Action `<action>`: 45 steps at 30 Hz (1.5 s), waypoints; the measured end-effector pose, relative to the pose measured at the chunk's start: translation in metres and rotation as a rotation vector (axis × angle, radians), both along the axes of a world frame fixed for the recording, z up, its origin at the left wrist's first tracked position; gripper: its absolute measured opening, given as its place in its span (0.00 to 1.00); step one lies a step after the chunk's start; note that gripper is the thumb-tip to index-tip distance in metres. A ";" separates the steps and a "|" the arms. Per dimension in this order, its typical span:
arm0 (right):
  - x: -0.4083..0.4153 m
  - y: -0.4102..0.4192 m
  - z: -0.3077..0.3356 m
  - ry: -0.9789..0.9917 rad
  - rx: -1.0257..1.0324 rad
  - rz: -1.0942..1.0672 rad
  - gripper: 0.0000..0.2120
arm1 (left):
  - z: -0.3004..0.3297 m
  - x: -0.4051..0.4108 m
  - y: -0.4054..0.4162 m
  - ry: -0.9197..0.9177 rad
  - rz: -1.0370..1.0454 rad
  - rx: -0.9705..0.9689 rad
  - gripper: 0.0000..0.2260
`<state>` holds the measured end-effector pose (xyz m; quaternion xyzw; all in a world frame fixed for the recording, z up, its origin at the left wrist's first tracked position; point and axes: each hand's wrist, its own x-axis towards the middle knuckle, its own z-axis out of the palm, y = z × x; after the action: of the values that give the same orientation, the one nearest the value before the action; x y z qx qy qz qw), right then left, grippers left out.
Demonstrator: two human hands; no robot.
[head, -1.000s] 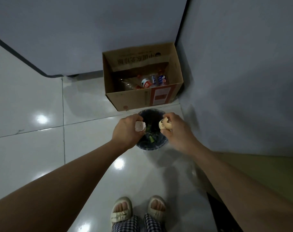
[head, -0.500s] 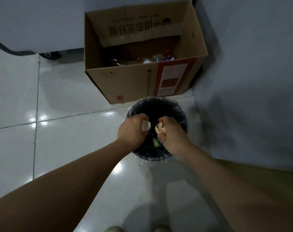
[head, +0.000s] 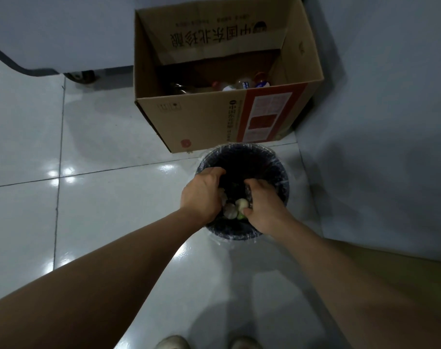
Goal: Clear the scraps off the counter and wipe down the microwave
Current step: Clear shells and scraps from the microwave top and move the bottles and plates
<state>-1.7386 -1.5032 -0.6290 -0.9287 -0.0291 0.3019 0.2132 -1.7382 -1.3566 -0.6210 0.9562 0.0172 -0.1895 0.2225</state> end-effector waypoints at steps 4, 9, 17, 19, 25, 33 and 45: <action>-0.007 0.000 0.051 0.018 0.003 0.007 0.30 | 0.050 -0.007 0.011 0.019 0.010 0.009 0.24; -0.016 0.003 0.143 0.050 0.009 0.049 0.32 | 0.137 -0.016 0.023 0.029 0.007 0.033 0.24; -0.031 0.017 0.315 0.020 0.022 0.102 0.33 | 0.300 -0.028 0.037 0.047 -0.011 0.060 0.25; -0.034 0.023 0.356 -0.006 0.015 0.113 0.33 | 0.341 -0.030 0.041 0.033 -0.018 0.070 0.26; -0.040 0.035 0.470 -0.080 0.009 0.187 0.32 | 0.457 -0.032 0.056 -0.048 0.006 0.127 0.25; -0.042 0.052 0.602 -0.207 0.054 0.258 0.31 | 0.597 -0.045 0.078 -0.117 0.059 0.162 0.23; -0.042 0.125 0.730 -0.356 0.038 0.525 0.30 | 0.725 -0.090 0.147 -0.251 0.258 0.283 0.27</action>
<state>-1.7803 -1.3780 0.1011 -0.9235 -0.3105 0.1788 0.1370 -1.8284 -1.2094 0.1038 0.9838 0.1378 -0.0349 0.1091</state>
